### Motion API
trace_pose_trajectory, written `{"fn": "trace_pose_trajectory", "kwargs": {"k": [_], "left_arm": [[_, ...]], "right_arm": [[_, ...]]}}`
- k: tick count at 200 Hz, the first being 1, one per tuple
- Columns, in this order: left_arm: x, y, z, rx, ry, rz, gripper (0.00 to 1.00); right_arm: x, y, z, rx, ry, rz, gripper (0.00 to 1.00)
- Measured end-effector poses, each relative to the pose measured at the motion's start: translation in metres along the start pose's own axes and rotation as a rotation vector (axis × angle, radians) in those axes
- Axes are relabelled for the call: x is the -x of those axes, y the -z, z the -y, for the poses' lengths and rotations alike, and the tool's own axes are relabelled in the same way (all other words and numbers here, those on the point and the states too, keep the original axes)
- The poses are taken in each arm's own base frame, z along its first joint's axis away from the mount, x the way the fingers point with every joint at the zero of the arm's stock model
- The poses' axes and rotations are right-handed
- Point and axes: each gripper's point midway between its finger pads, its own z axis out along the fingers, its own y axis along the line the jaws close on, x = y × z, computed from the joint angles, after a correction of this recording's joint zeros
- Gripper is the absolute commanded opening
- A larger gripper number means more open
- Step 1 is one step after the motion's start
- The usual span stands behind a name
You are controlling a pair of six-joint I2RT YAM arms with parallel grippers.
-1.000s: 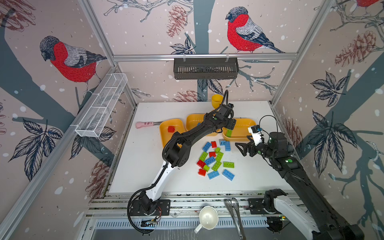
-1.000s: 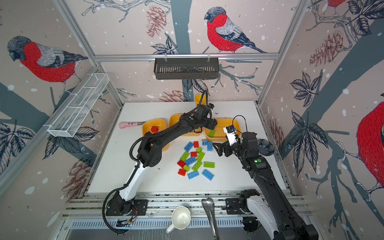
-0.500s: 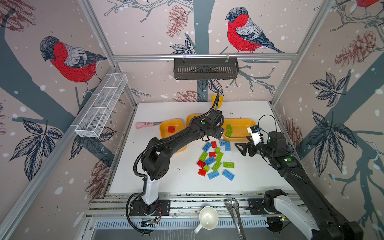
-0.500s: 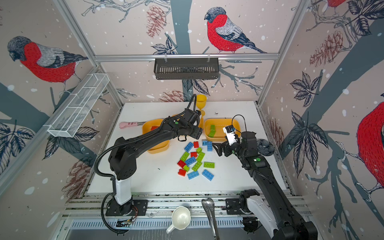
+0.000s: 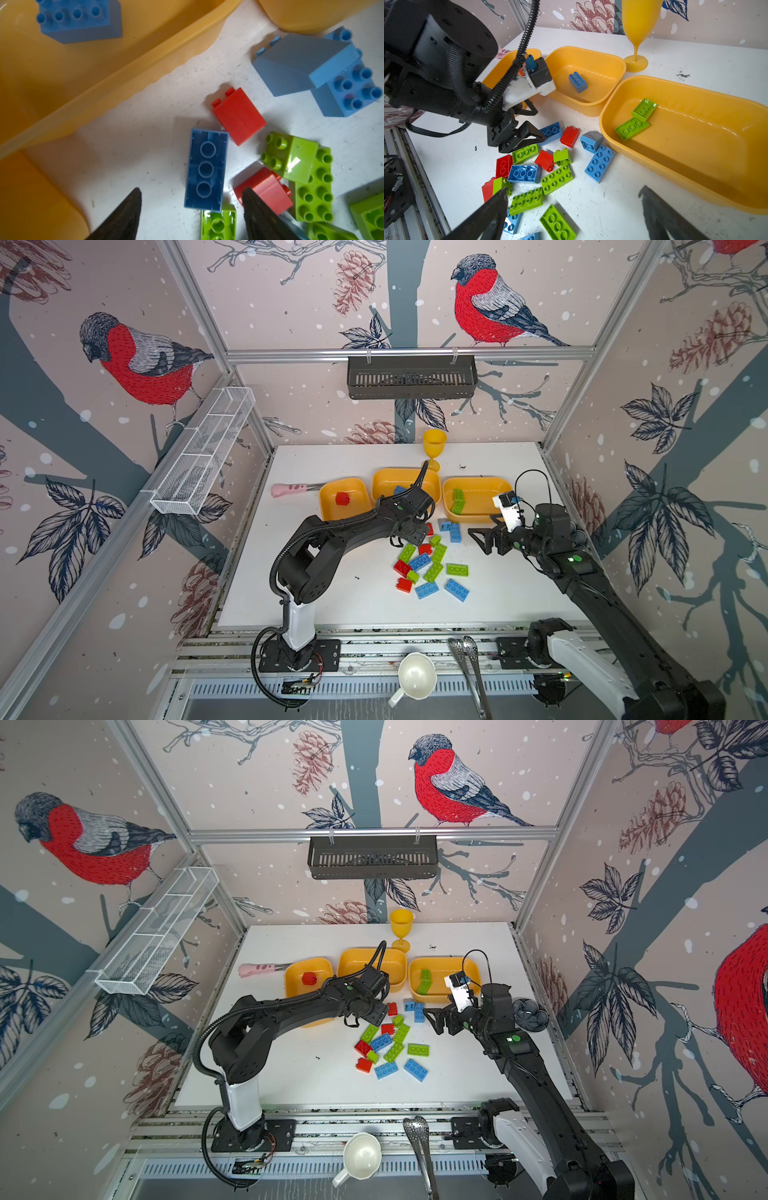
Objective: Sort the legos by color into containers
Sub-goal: 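Move the left gripper back to the pile and grasp a blue brick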
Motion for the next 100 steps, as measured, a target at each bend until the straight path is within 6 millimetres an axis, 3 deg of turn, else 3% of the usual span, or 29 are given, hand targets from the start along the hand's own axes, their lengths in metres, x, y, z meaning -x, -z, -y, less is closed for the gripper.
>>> {"fn": "trace_pose_trajectory", "kwargs": {"k": [43, 73, 100], "left_arm": [[-0.002, -0.023, 0.001, -0.012, -0.003, -0.008, 0.63], [-0.003, -0.031, 0.000, -0.015, -0.009, -0.013, 0.35], [0.000, -0.029, 0.001, -0.036, -0.006, -0.005, 0.29]], "right_arm": [[-0.002, -0.001, -0.002, 0.009, -0.003, -0.006, 0.99], [-0.004, -0.001, -0.002, 0.011, -0.004, -0.008, 0.99], [-0.004, -0.001, -0.003, 0.012, -0.004, -0.010, 1.00]]}}
